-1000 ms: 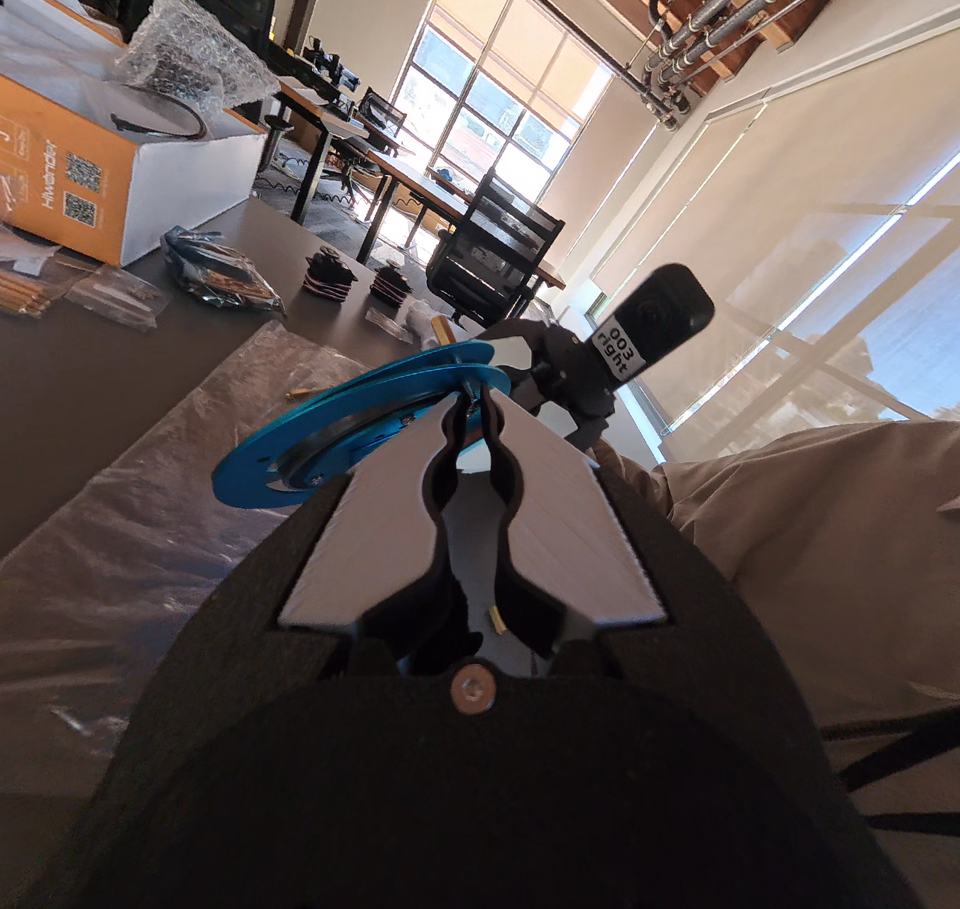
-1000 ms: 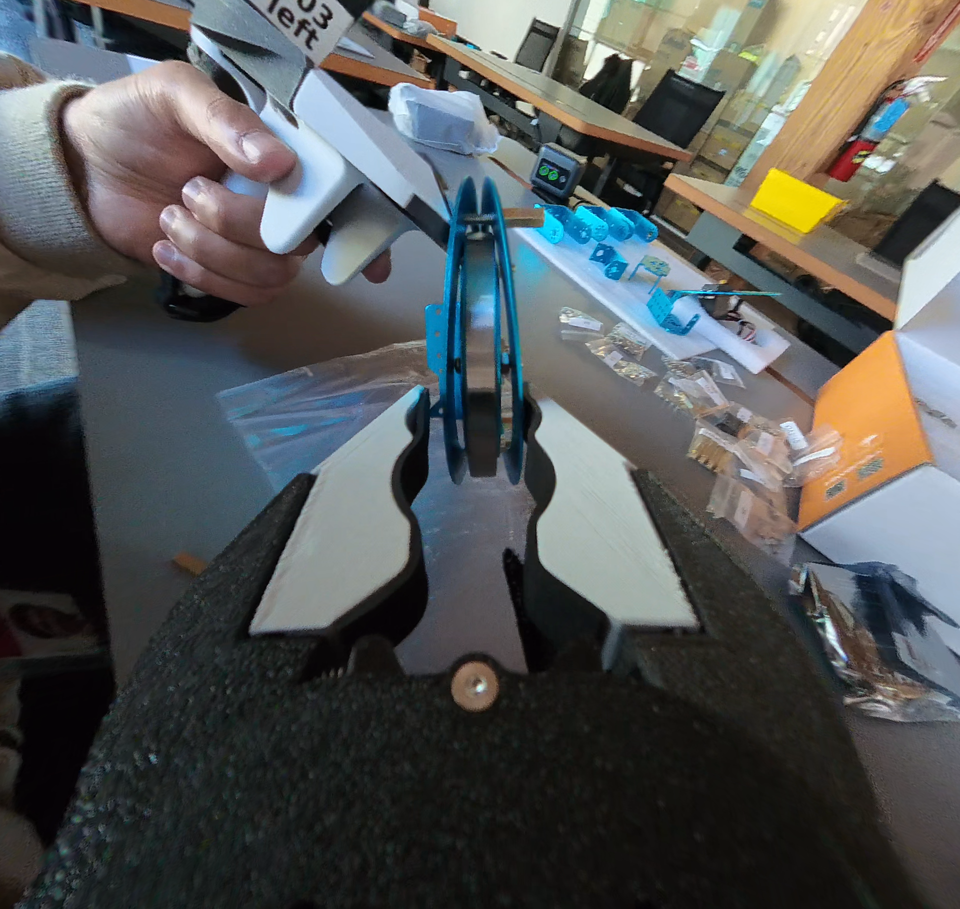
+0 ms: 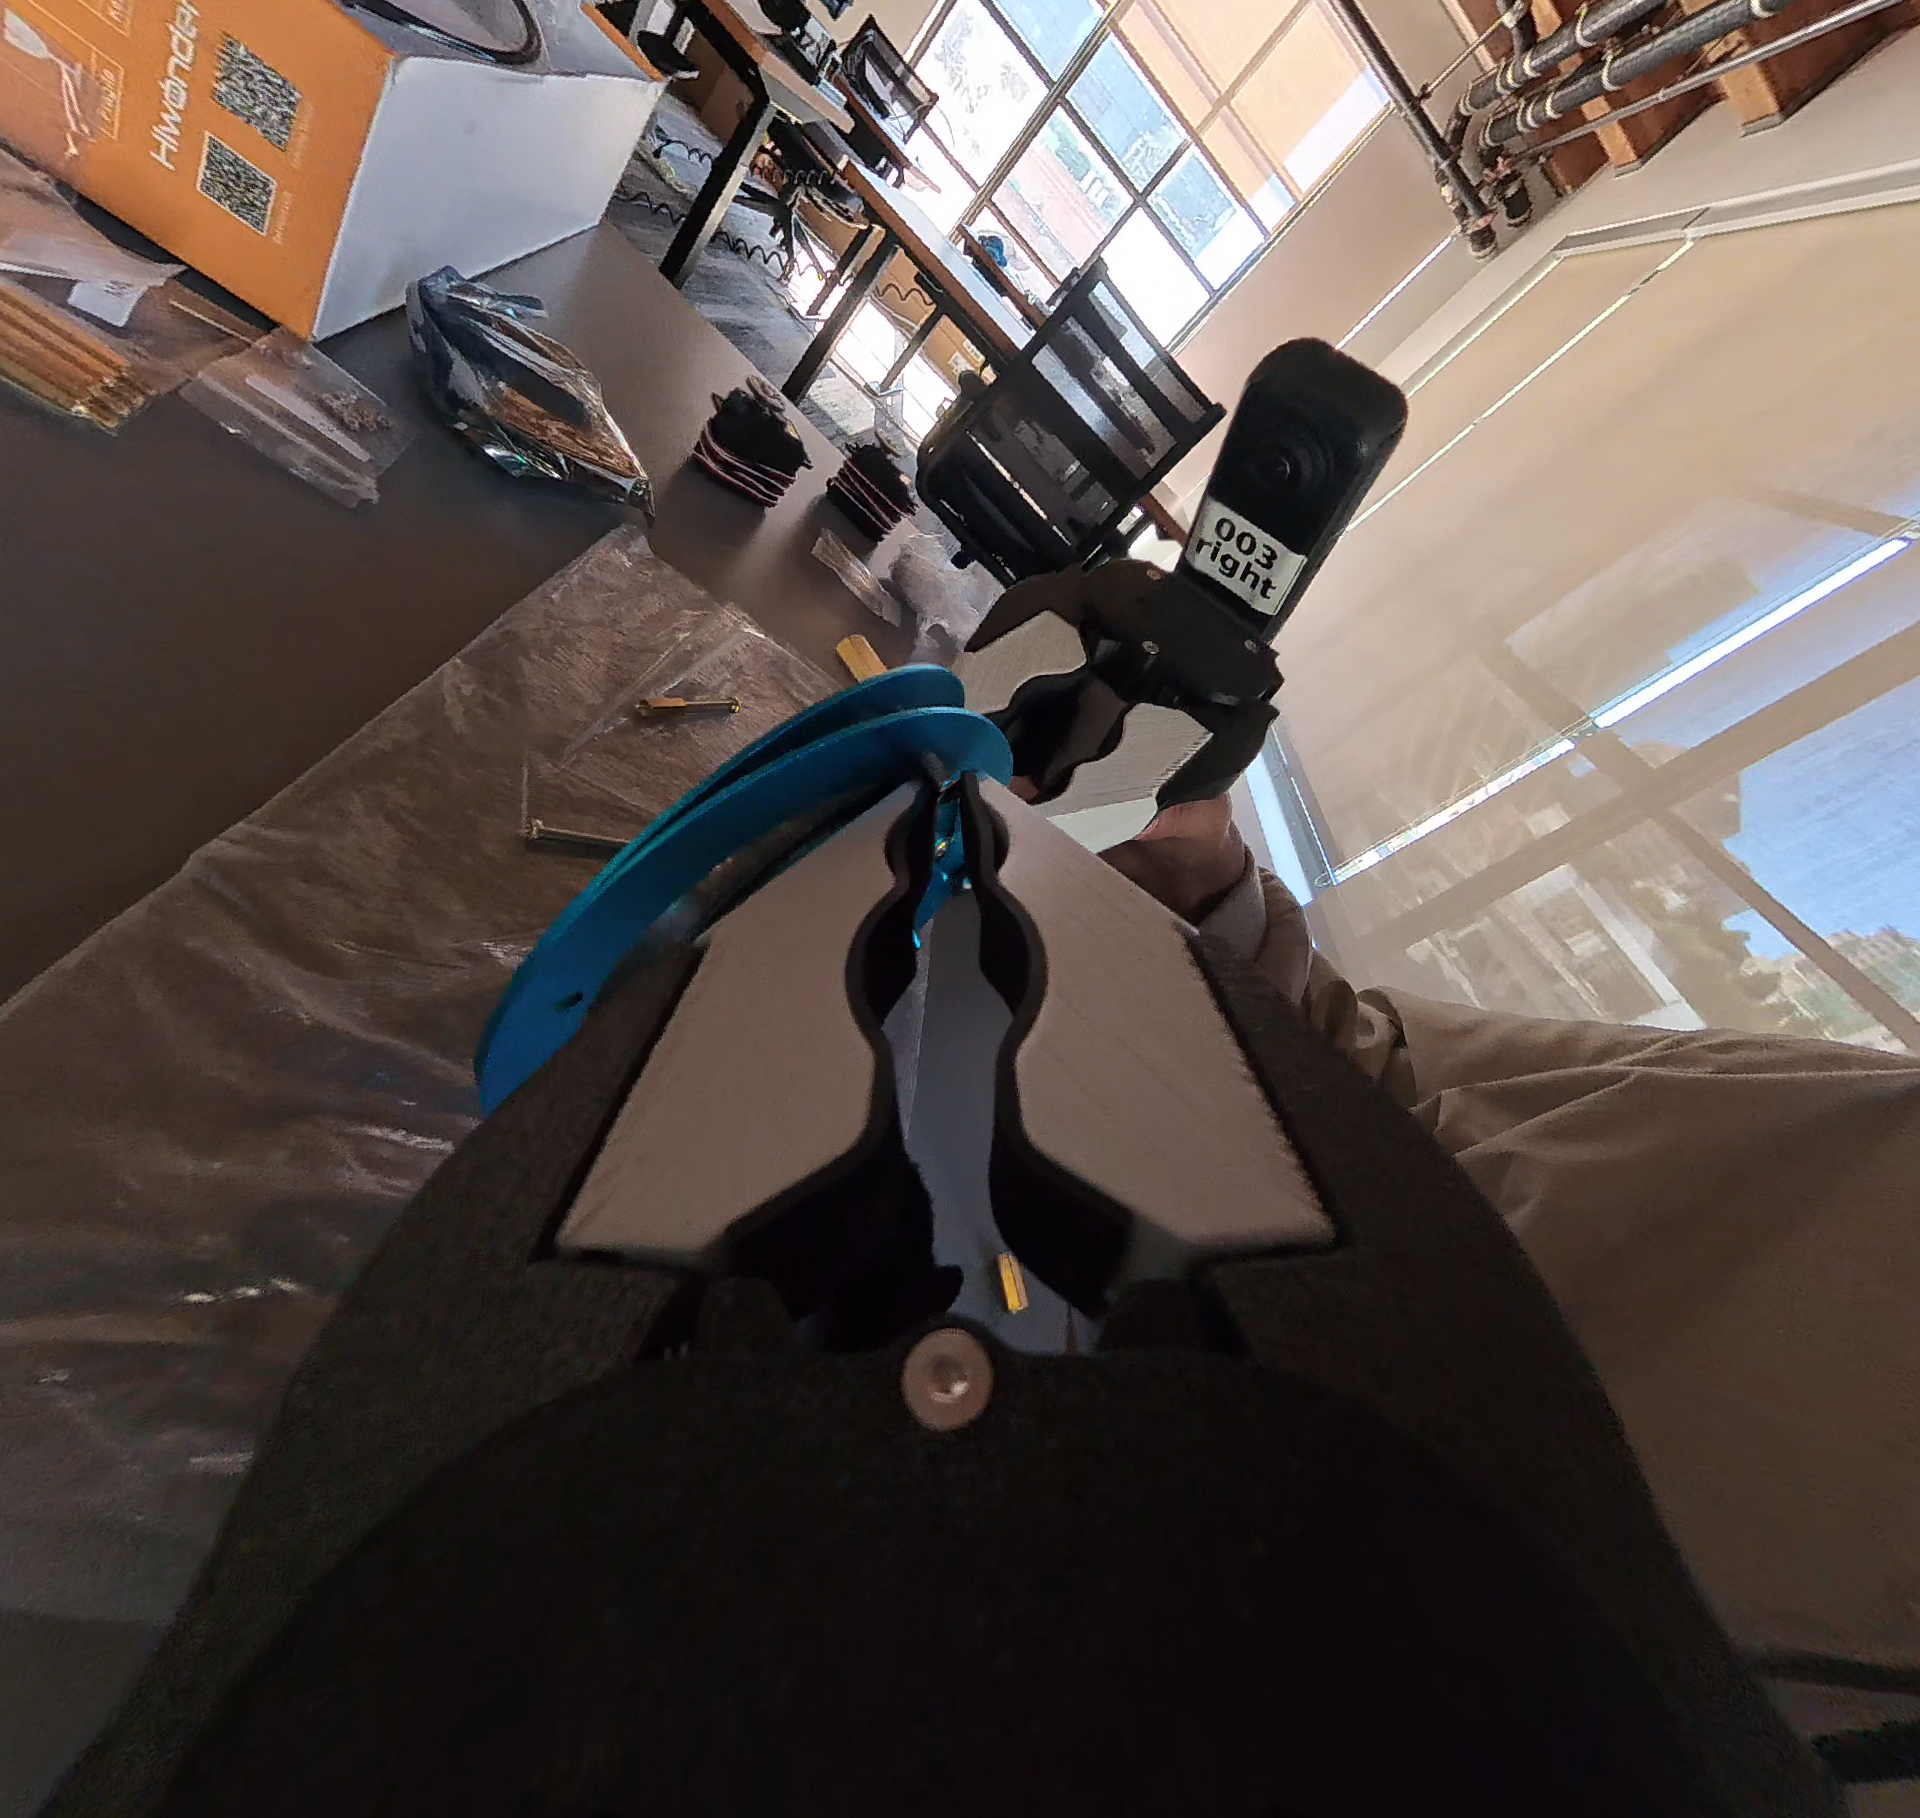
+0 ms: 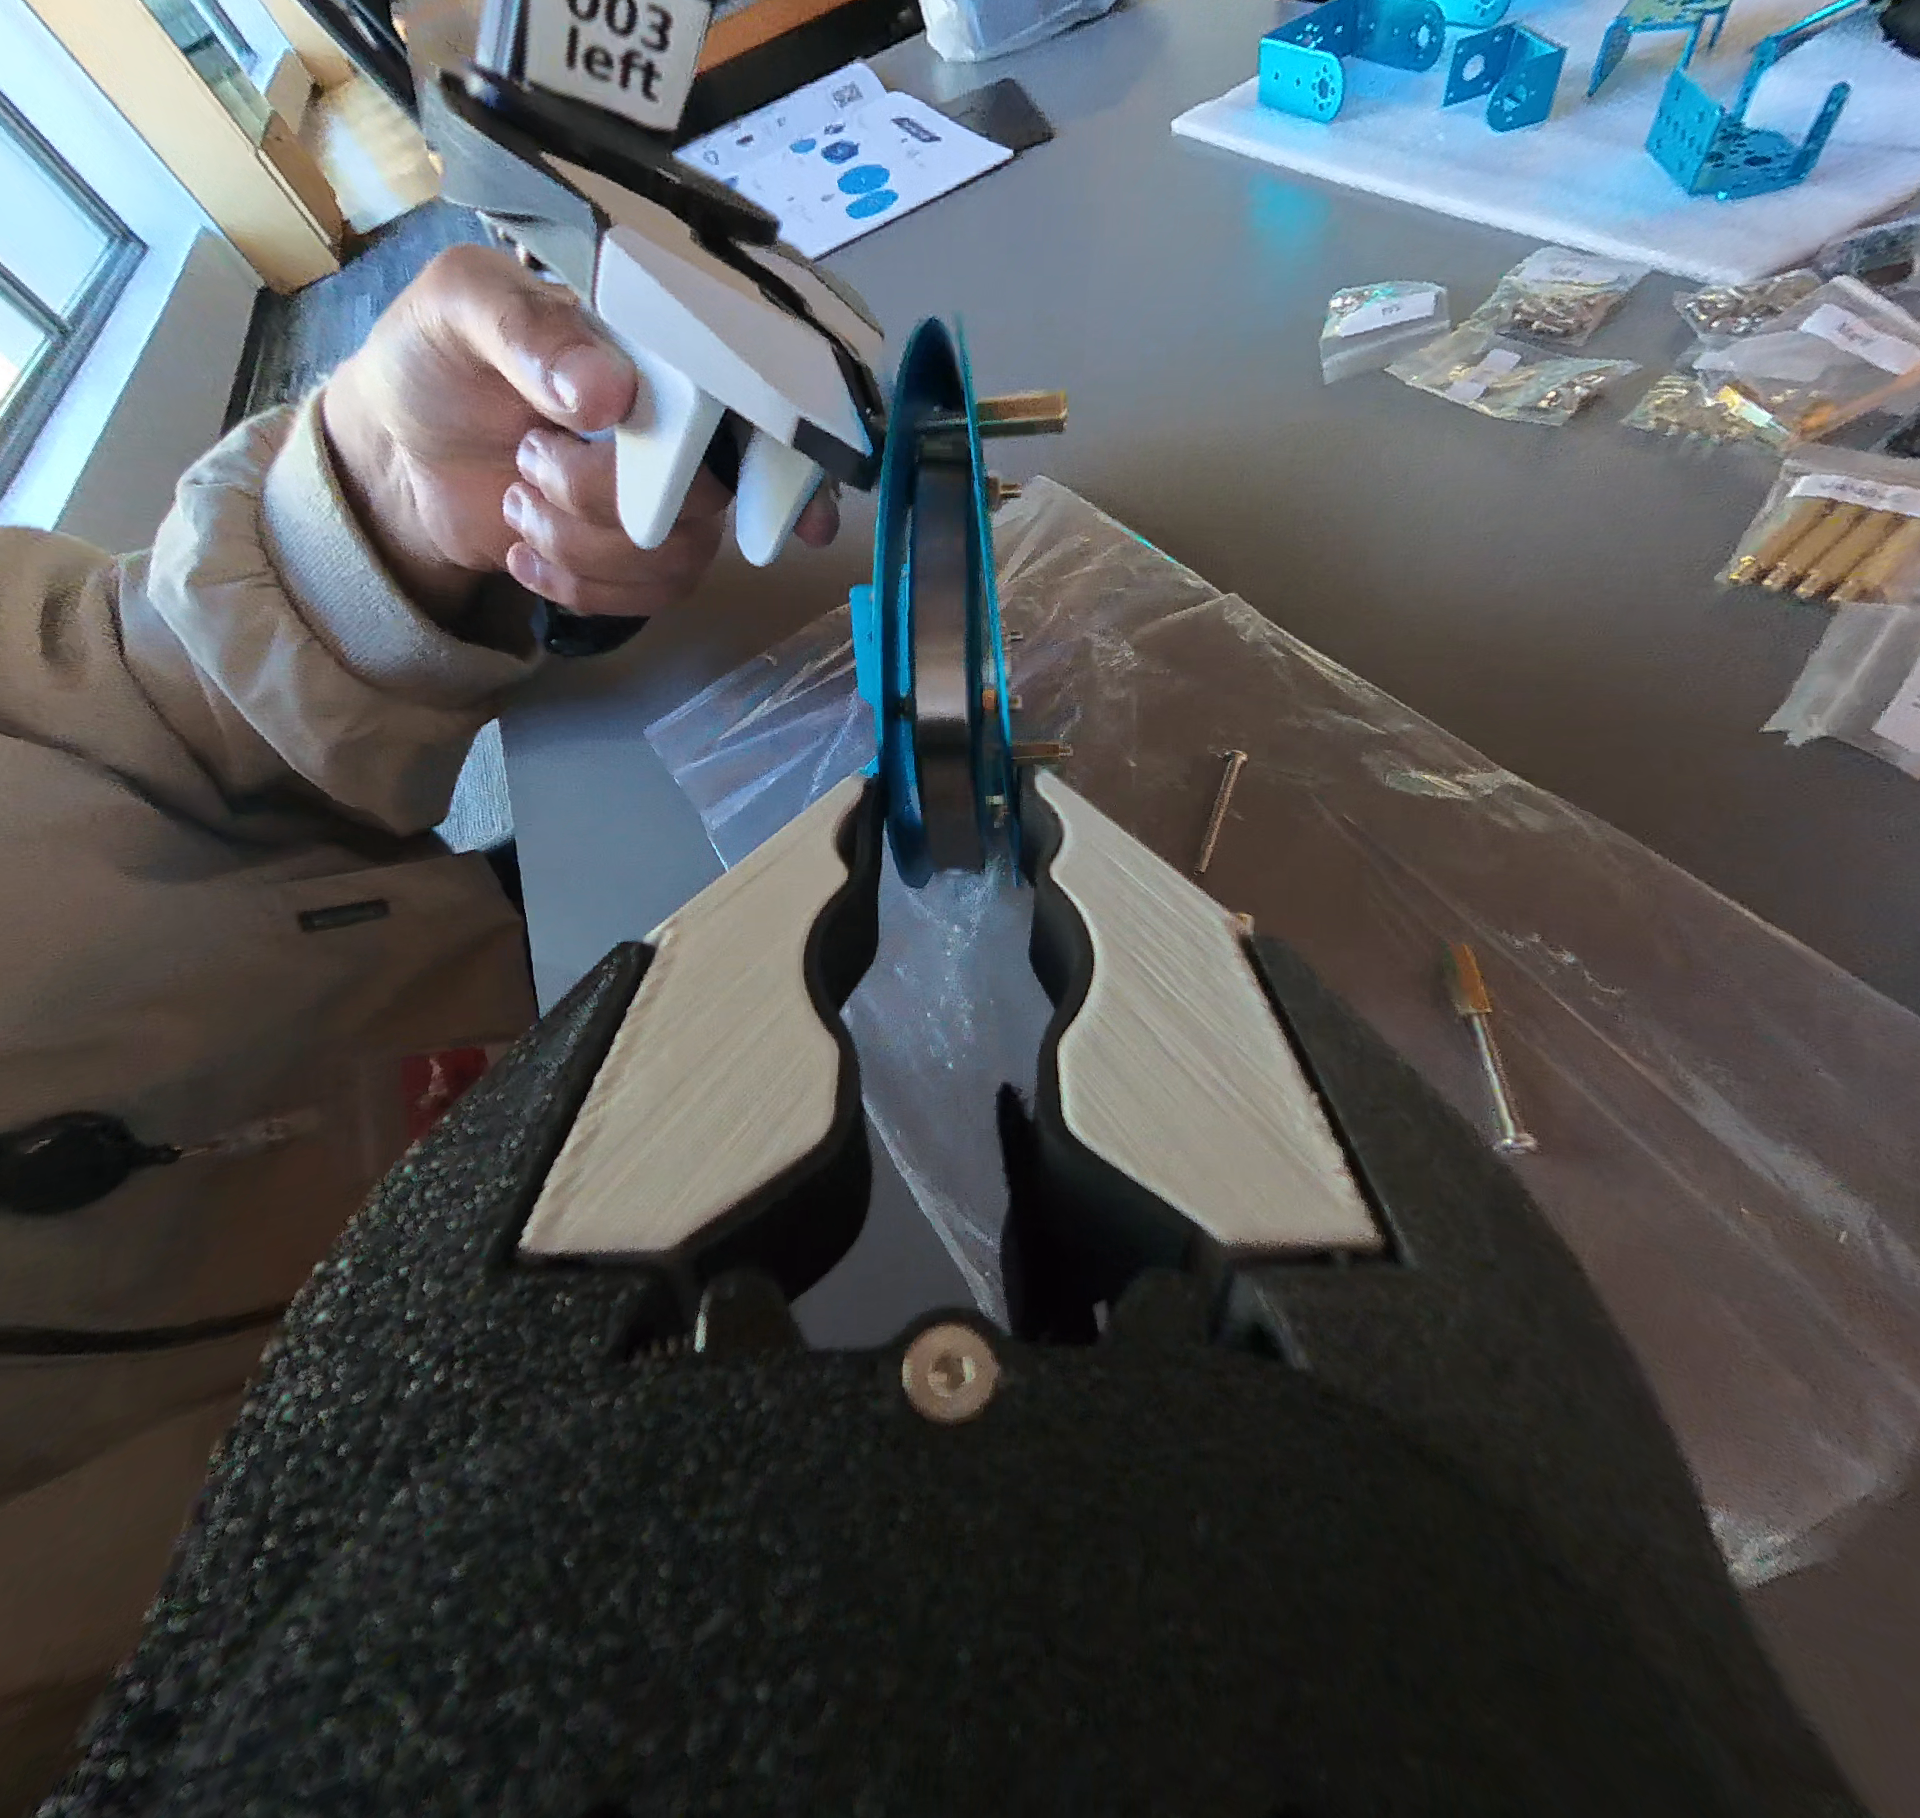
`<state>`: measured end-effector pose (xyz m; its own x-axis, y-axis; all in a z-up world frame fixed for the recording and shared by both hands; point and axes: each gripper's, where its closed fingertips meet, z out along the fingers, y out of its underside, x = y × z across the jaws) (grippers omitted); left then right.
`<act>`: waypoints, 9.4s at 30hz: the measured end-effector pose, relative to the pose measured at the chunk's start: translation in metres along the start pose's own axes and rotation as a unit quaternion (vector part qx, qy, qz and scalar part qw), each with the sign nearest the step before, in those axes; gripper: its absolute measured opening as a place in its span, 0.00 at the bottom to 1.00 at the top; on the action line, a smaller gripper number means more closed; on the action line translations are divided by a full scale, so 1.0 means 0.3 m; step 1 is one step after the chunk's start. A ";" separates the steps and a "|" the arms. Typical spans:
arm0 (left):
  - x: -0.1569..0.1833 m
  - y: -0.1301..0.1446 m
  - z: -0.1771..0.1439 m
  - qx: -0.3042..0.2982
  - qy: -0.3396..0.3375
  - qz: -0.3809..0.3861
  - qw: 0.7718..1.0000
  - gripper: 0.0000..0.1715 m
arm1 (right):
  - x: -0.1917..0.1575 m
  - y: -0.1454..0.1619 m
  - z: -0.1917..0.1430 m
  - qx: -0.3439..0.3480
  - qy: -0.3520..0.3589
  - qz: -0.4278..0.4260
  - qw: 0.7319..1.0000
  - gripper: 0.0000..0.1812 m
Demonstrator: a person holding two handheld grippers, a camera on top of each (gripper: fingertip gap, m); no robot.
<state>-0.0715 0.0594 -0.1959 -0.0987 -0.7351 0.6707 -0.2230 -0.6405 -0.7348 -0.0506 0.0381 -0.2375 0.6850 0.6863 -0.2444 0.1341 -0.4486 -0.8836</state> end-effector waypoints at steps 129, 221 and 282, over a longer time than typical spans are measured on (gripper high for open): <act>-0.110 -0.006 -0.046 -0.183 0.002 0.318 0.930 0.16 | 0.093 -0.072 0.021 -0.044 -0.152 -0.084 0.984 0.07; -0.062 -0.004 -0.063 -0.142 0.020 0.368 0.919 0.00 | 0.069 -0.055 0.023 -0.052 -0.140 -0.110 0.983 0.07; -0.079 0.023 -0.067 -0.192 0.062 0.319 0.926 0.08 | 0.050 -0.110 -0.001 -0.020 -0.148 -0.099 0.984 0.09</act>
<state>-0.0901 0.0769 -0.2147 -0.4350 -0.8900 0.1368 -0.4066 0.0585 -0.9117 -0.0446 0.0628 -0.2119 0.4052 0.8964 -0.1796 0.2763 -0.3074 -0.9106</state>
